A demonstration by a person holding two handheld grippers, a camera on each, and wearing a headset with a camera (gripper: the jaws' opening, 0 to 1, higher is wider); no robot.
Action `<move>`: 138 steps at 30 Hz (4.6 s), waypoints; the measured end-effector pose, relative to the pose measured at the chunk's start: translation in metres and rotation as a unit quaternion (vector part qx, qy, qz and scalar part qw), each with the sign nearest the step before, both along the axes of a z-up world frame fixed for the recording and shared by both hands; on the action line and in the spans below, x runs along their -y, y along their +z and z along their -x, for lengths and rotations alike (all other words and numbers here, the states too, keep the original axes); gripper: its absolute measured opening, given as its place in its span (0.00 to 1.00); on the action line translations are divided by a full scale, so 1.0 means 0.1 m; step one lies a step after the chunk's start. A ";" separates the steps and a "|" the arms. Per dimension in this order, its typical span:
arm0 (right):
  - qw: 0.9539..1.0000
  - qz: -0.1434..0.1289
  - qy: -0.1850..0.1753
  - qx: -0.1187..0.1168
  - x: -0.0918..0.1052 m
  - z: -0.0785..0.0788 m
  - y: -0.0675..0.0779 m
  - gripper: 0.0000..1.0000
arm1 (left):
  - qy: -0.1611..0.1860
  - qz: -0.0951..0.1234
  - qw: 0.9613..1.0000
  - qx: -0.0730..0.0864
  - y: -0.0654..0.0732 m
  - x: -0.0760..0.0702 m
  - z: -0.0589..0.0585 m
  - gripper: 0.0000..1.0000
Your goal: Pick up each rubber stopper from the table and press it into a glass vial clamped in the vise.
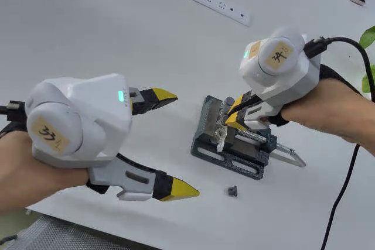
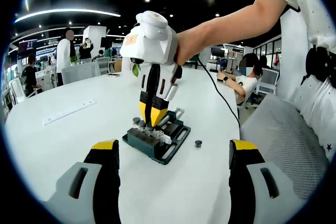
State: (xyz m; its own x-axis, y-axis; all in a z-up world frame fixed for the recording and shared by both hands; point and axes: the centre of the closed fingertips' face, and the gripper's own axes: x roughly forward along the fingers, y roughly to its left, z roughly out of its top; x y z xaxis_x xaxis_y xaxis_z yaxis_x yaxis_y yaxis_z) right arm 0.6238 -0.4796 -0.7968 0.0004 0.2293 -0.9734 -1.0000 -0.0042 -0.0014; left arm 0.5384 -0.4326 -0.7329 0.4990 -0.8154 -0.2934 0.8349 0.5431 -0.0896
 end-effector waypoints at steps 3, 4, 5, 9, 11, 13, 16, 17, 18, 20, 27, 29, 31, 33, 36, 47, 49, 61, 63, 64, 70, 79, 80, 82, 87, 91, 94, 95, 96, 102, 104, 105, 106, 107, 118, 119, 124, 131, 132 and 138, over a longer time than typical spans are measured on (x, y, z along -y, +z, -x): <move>1.000 -0.015 -0.009 0.000 -0.02 0.01 0.06 0.04 | 0.001 -0.001 1.000 0.000 0.00 -0.01 0.00 0.85; 1.000 -0.018 -0.009 0.002 -0.01 0.01 0.07 0.05 | 0.001 -0.002 1.000 0.000 0.00 -0.01 0.00 0.85; 1.000 -0.025 -0.010 0.003 -0.02 0.01 0.10 0.06 | 0.000 -0.004 1.000 0.000 0.00 -0.01 0.00 0.85; 0.999 -0.047 -0.021 0.002 -0.03 0.03 0.17 0.08 | -0.002 -0.006 1.000 -0.001 0.00 0.00 0.01 0.84; 0.997 -0.064 -0.031 0.002 -0.03 0.04 0.22 0.10 | -0.004 -0.007 1.000 -0.001 0.00 0.01 0.01 0.84; 0.997 -0.072 -0.036 0.004 -0.01 0.03 0.25 0.11 | -0.006 -0.009 1.000 -0.001 0.01 0.02 0.02 0.84; 0.995 -0.089 -0.047 0.007 0.03 0.03 0.31 0.15 | -0.009 -0.013 1.000 0.000 0.01 0.04 0.03 0.84; 0.994 -0.092 -0.050 0.007 0.04 0.04 0.34 0.15 | -0.009 -0.014 1.000 -0.001 0.01 0.05 0.03 0.84; 0.993 -0.102 -0.054 0.008 0.05 0.05 0.36 0.16 | -0.011 -0.014 1.000 -0.002 0.02 0.06 0.03 0.83; 0.991 -0.117 -0.065 0.008 0.08 0.04 0.40 0.17 | -0.015 -0.021 1.000 -0.002 0.01 0.07 0.04 0.83; 0.982 -0.162 -0.098 0.010 0.23 0.06 0.52 0.24 | -0.025 -0.032 0.999 -0.004 0.01 0.15 0.06 0.80; 0.979 -0.171 -0.107 0.014 0.30 0.07 0.55 0.26 | -0.028 -0.035 0.999 -0.005 0.01 0.18 0.07 0.80; 0.976 -0.183 -0.115 0.016 0.36 0.10 0.58 0.29 | -0.031 -0.041 0.999 -0.006 0.00 0.18 0.07 0.79; 0.973 -0.196 -0.122 0.017 0.43 0.10 0.60 0.32 | -0.035 -0.045 0.998 -0.010 -0.01 0.21 0.08 0.78; 0.965 -0.221 -0.139 0.014 0.50 0.15 0.66 0.35 | -0.041 -0.052 0.998 -0.011 -0.02 0.26 0.09 0.77; 0.945 -0.279 -0.167 0.021 0.84 0.35 0.73 0.49 | -0.067 -0.082 0.994 -0.027 -0.11 0.44 0.11 0.69; 0.942 -0.289 -0.170 0.025 0.92 0.39 0.74 0.51 | -0.071 -0.088 0.993 -0.032 -0.13 0.48 0.12 0.67; 0.918 -0.344 -0.195 0.031 1.41 0.61 0.71 0.66 | -0.108 -0.126 0.985 -0.053 -0.27 0.77 0.25 0.53; 0.916 -0.348 -0.198 0.031 1.48 0.65 0.67 0.67 | -0.112 -0.134 0.983 -0.057 -0.29 0.83 0.27 0.50; 0.915 -0.351 -0.198 0.032 1.51 0.67 0.66 0.67 | -0.115 -0.139 0.982 -0.058 -0.32 0.84 0.27 0.49; 0.908 -0.364 -0.206 0.035 1.70 0.75 0.59 0.71 | -0.126 -0.159 0.977 -0.070 -0.48 0.98 0.26 0.42; 0.900 -0.371 -0.227 0.039 1.90 0.83 0.46 0.70 | -0.129 -0.196 0.968 -0.088 -0.82 1.11 0.16 0.30; 0.900 -0.371 -0.228 0.039 1.90 0.84 0.45 0.70 | -0.128 -0.196 0.968 -0.092 -0.83 1.13 0.16 0.28; 0.898 -0.371 -0.232 0.040 1.91 0.86 0.45 0.70 | -0.127 -0.205 0.965 -0.101 -0.93 1.13 0.15 0.26; 0.895 -0.373 -0.240 0.040 1.91 0.87 0.45 0.69 | -0.126 -0.212 0.963 -0.106 -1.01 1.19 0.12 0.22; 0.894 -0.375 -0.241 0.037 1.94 0.87 0.42 0.69 | -0.121 -0.216 0.962 -0.115 -1.10 1.20 0.07 0.19; 0.893 -0.376 -0.243 0.037 1.94 0.87 0.42 0.68 | -0.120 -0.219 0.961 -0.118 -1.15 1.21 0.05 0.17; 0.893 -0.376 -0.243 0.037 1.93 0.88 0.42 0.68 | -0.122 -0.220 0.961 -0.118 -1.16 1.21 0.06 0.16; 0.893 -0.377 -0.243 0.038 1.93 0.88 0.43 0.68 | -0.122 -0.220 0.960 -0.119 -1.19 1.22 0.05 0.15; 0.893 -0.376 -0.244 0.037 1.93 0.89 0.45 0.68 | -0.121 -0.223 0.959 -0.124 -1.20 1.24 0.05 0.13; 0.893 -0.376 -0.246 0.037 1.94 0.89 0.45 0.67 | -0.119 -0.225 0.959 -0.124 -1.20 1.25 0.02 0.11; 0.892 -0.376 -0.246 0.038 1.94 0.88 0.46 0.67 | -0.120 -0.225 0.959 -0.124 -1.21 1.25 0.02 0.11; 0.892 -0.376 -0.247 0.038 1.95 0.88 0.46 0.67 | -0.120 -0.225 0.959 -0.125 -1.22 1.26 0.02 0.11; 0.893 -0.375 -0.247 0.038 1.95 0.88 0.46 0.67 | -0.119 -0.226 0.959 -0.126 -1.22 1.26 0.01 0.10; 0.892 -0.376 -0.248 0.040 1.97 0.83 0.47 0.66 | -0.122 -0.230 0.957 -0.126 -1.26 1.26 -0.02 0.05; 0.892 -0.377 -0.248 0.039 1.97 0.82 0.47 0.66 | -0.122 -0.230 0.957 -0.126 -1.27 1.26 -0.02 0.05; 0.894 -0.376 -0.241 0.034 1.90 0.83 0.47 0.65 | -0.124 -0.232 0.957 -0.123 -1.26 1.27 -0.02 0.05; 0.900 -0.374 -0.221 0.028 1.78 0.83 0.51 0.62 | -0.127 -0.227 0.958 -0.117 -1.17 1.27 -0.01 0.04; 0.900 -0.375 -0.220 0.023 1.76 0.83 0.52 0.61 | -0.127 -0.224 0.959 -0.115 -1.12 1.27 0.00 0.04; 0.907 -0.384 -0.171 0.007 1.39 0.90 0.72 0.52 | -0.134 -0.202 0.966 -0.083 -0.73 1.31 0.01 0.04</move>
State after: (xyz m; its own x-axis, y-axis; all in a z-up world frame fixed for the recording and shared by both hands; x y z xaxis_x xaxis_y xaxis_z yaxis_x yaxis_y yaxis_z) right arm 0.5338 -0.6186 -0.7253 0.2104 0.8245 -0.5253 -0.9427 0.3135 0.1144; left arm 0.5370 -0.5631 -0.8057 0.2034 -0.7105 -0.6736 0.9429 0.3275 -0.0607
